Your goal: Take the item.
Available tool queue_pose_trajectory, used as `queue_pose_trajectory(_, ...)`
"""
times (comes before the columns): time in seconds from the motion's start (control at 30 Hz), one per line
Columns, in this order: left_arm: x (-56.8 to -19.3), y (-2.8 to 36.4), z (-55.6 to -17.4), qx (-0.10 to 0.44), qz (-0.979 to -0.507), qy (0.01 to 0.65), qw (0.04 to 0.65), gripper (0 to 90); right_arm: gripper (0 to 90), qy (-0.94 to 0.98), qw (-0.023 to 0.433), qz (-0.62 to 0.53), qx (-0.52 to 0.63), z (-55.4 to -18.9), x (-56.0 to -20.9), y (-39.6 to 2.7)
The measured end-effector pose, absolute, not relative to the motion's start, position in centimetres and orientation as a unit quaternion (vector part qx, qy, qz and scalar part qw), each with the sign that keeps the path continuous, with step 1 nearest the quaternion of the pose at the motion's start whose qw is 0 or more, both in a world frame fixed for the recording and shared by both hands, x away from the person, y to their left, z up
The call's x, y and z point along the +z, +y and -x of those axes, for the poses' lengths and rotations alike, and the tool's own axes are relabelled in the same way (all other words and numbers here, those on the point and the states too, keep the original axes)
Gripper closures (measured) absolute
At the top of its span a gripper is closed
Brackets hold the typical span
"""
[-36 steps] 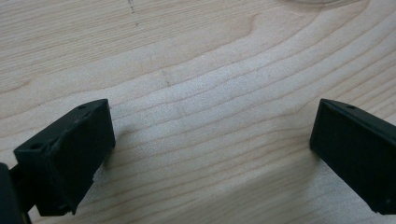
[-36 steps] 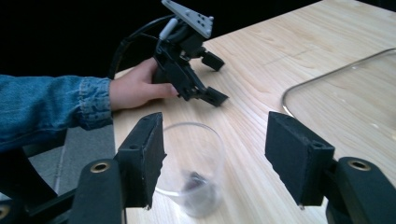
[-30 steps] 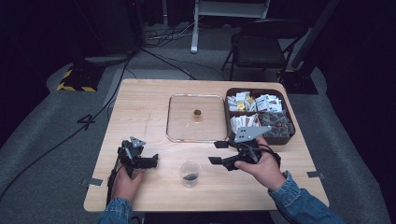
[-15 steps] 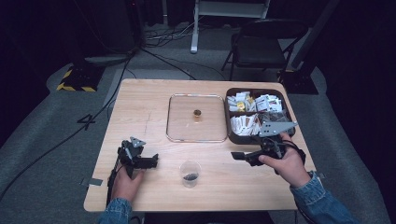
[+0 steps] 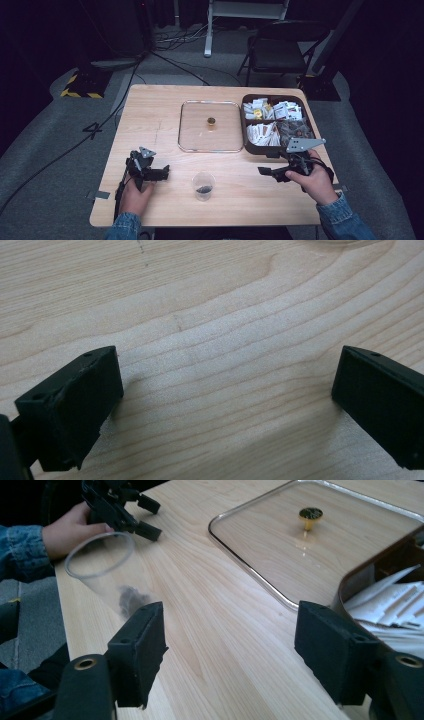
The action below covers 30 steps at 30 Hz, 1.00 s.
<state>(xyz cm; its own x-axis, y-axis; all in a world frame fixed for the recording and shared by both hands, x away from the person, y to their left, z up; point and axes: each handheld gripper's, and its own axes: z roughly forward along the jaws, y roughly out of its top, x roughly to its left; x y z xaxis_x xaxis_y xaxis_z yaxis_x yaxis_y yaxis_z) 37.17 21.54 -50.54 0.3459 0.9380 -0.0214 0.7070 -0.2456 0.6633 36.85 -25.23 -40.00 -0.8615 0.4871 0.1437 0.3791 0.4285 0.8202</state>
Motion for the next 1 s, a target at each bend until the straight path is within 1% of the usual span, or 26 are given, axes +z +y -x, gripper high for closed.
queue_pose_trajectory(0.17,-50.5,21.5,-37.2,0.195,-0.765,0.538,0.297,0.3,27.8,0.841,0.066,-0.267,0.466,-37.2,-41.7,-26.2)
queue_pose_trajectory(0.27,-50.5,21.5,-37.2,0.195,-0.765,0.538,0.297,0.3,27.4,0.847,0.057,-0.276,0.451,-37.5,-43.1,-26.5)
queue_pose_trajectory(0.63,-50.5,21.5,-37.2,0.195,-0.765,0.537,0.297,0.3,26.9,0.851,0.055,-0.296,0.429,-37.6,-46.6,-26.9)
queue_pose_trajectory(1.0,-50.5,21.5,-37.2,0.195,-0.765,0.538,0.297,0.3,24.2,0.857,0.056,-0.302,0.415,-37.3,-48.8,-27.1)
